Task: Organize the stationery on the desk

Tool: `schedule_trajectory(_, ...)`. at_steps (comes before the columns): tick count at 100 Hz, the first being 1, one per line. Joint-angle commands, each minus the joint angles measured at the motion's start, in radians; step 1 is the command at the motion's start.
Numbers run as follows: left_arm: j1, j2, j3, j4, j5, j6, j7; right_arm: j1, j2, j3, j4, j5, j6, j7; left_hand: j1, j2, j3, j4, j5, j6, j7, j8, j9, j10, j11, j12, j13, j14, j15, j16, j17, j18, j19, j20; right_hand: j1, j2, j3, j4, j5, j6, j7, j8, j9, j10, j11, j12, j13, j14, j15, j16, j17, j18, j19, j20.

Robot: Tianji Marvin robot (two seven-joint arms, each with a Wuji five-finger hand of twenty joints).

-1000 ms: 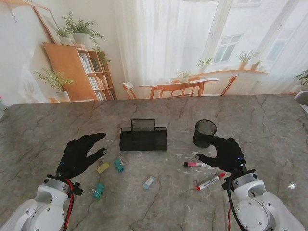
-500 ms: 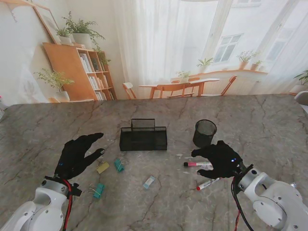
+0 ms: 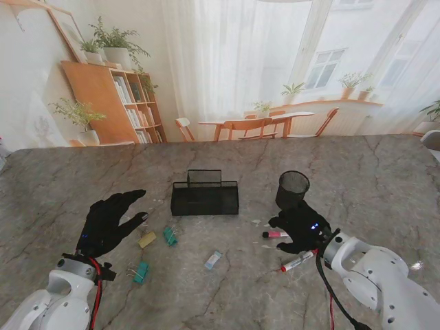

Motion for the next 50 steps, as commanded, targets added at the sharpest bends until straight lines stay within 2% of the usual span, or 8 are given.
schedule_trajectory(1,0.006,-0.004,0.001,-0.004,-0.003,-0.004,0.002,0.024,0.0,-0.013,0.026,0.01,0.015,0.032,0.014,0.066,-0.001,-0.084,0.016,0.003,0.004,0.008,0.008,0.006,0.002,0.016,0.009,-0.012,0.006,0.009,-0.008,0.008,0.017,0.024,0.019,0.014,-0.019,-0.021,-0.003,0.024,0.014,0.035,-0.029,0.029,0.041,0.033,-0.028,0.028,0.03,0.016,-0.021,0.035,0.035,0.003)
schedule_trajectory(25,0.005,-0.004,0.001,-0.003,-0.006,-0.001,-0.002,0.111,0.005,-0.096,0.113,0.025,0.074,0.071,0.016,0.066,-0.001,-0.084,0.015,0.003,0.004,0.008,0.007,0.007,0.002,0.017,0.009,-0.01,0.006,0.009,-0.009,0.009,0.017,0.023,0.038,0.006,-0.007,-0.009,-0.007,0.036,0.021,0.051,-0.049,0.041,0.038,0.04,-0.036,0.033,0.052,0.024,-0.026,0.04,0.043,0.007)
schedule_trajectory(50,0.002,-0.003,0.002,-0.002,-0.002,0.001,-0.004,0.186,0.01,-0.167,0.2,0.06,0.081,0.093,0.016,0.066,-0.002,-0.085,0.016,0.004,0.004,0.008,0.007,0.006,0.002,0.017,0.008,-0.011,0.006,0.009,-0.01,0.009,0.019,0.023,0.038,-0.004,0.013,-0.007,0.009,0.038,0.036,0.067,-0.033,0.038,0.049,0.041,-0.02,0.026,0.075,0.029,-0.01,0.036,0.05,0.011)
